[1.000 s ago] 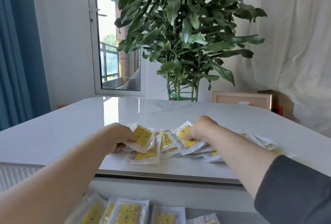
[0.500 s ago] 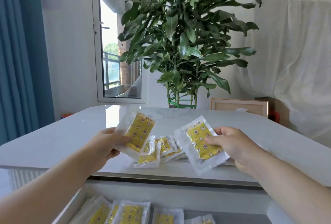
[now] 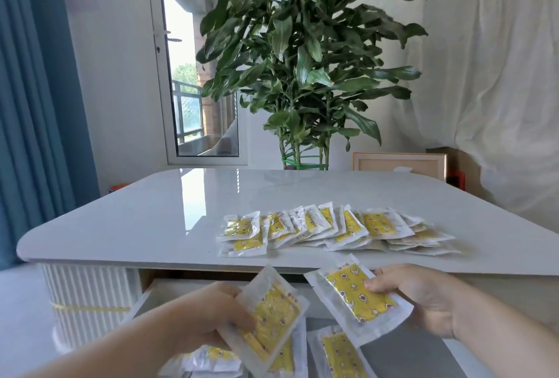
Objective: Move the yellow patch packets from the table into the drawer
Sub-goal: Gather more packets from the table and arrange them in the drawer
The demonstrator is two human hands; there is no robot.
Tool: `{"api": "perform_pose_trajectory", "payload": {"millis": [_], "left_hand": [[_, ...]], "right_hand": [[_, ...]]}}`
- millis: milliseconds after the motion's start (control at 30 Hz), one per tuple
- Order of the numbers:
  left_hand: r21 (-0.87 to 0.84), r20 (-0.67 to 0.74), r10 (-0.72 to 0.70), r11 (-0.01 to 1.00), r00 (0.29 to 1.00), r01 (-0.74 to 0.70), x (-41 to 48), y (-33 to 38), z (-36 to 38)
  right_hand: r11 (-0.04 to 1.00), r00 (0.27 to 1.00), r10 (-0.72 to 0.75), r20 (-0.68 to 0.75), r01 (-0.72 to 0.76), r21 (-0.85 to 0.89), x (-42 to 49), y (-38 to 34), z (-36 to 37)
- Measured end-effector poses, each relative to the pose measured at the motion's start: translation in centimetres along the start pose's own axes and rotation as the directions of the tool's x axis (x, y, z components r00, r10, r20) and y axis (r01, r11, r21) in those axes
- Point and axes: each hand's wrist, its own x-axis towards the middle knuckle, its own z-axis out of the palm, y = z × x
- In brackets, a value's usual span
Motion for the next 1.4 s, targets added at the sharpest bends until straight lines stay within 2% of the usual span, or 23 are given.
{"api": "perform_pose_trajectory", "payload": {"millis": [167, 367, 533, 633, 733, 767, 800, 867, 900, 933, 967, 1067, 1133, 1200, 1267, 1333, 1400], "left_hand": [[0.039, -0.101, -0.166, 0.985, 0.981, 0.171, 2.1, -1.2, 0.7], [0.118, 0.002, -0.322, 0.94, 0.947, 0.32, 5.5, -1.4, 1.7], [0.136, -0.014, -0.366, 0.921, 0.931, 0.364, 9.0, -2.1, 3.0], [0.245, -0.033, -0.374, 0.896, 0.927, 0.37, 9.4, -1.7, 3.8], [0.384, -0.078, -0.319, 0.865, 0.945, 0.324, 9.5, -1.4, 4.9], [0.486, -0.091, -0.316, 0.813, 0.944, 0.32, 8.7, -0.8, 5.4], [0.62, -0.12, -0.308, 0.719, 0.944, 0.314, 8.2, -0.4, 5.7], [0.869, -0.149, -0.203, 0.44, 0.968, 0.227, 7.0, 0.5, 6.3], [0.917, -0.155, -0.147, 0.347, 0.977, 0.198, 6.1, 1.0, 6.6], [0.941, -0.143, -0.104, 0.295, 0.984, 0.168, 5.8, 1.2, 6.4], [0.935, -0.14, -0.087, 0.316, 0.986, 0.161, 5.9, 1.4, 6.1], [0.877, -0.081, -0.099, 0.465, 0.992, 0.118, 4.5, 2.4, 4.4], [0.865, 0.079, -0.128, 0.502, 0.989, -0.004, 2.6, 4.1, 3.4], [0.798, 0.231, -0.1, 0.588, 0.968, -0.129, 0.6, 6.2, 2.3], [0.67, 0.266, 0.037, 0.712, 0.963, -0.212, -0.5, 7.8, 0.8], [0.456, 0.213, 0.212, 0.842, 0.954, -0.289, -1.1, 8.7, -0.4], [0.223, 0.151, 0.336, 0.905, 0.93, -0.363, -1.7, 9.3, -1.2]], "right_hand": [[0.997, 0.997, 0.069, -0.019, -0.069, 0.022, 0.7, 1.0, -0.6], [0.989, 0.988, 0.146, -0.043, -0.146, -0.002, 1.5, 1.7, -0.7], [0.988, 0.988, 0.153, -0.029, -0.153, -0.005, 1.7, 2.0, -1.1], [0.986, 0.986, 0.163, -0.03, -0.164, -0.042, 1.7, 2.1, -1.4], [0.985, 0.985, 0.166, -0.037, -0.167, -0.045, 1.9, 2.4, -1.7], [0.986, 0.986, 0.16, -0.055, -0.162, -0.041, 2.0, 2.5, -1.8], [0.987, 0.985, 0.153, -0.075, -0.157, -0.043, 2.1, 2.6, -1.9], [0.987, 0.985, 0.144, -0.097, -0.15, -0.058, 2.2, 2.7, -1.9], [0.986, 0.984, 0.143, -0.101, -0.151, -0.069, 2.3, 2.8, -1.9], [0.985, 0.984, 0.144, -0.106, -0.153, -0.08, 2.3, 2.8, -1.9], [0.985, 0.984, 0.141, -0.112, -0.151, -0.084, 2.3, 2.8, -2.0], [0.983, 0.98, 0.128, -0.151, -0.146, -0.112, 2.5, 3.1, -2.0], [0.974, 0.978, 0.129, -0.161, -0.155, -0.166, 2.8, 3.3, -1.8], [0.946, 0.972, 0.142, -0.188, -0.189, -0.263, 3.7, 3.5, -1.2], [0.898, 0.962, 0.186, -0.2, -0.249, -0.362, 5.0, 3.9, -0.5], [0.851, 0.943, 0.275, -0.185, -0.329, -0.41, 6.4, 4.2, 0.0], [0.828, 0.933, 0.321, -0.165, -0.361, -0.43, 7.7, 4.4, 0.2]]}}
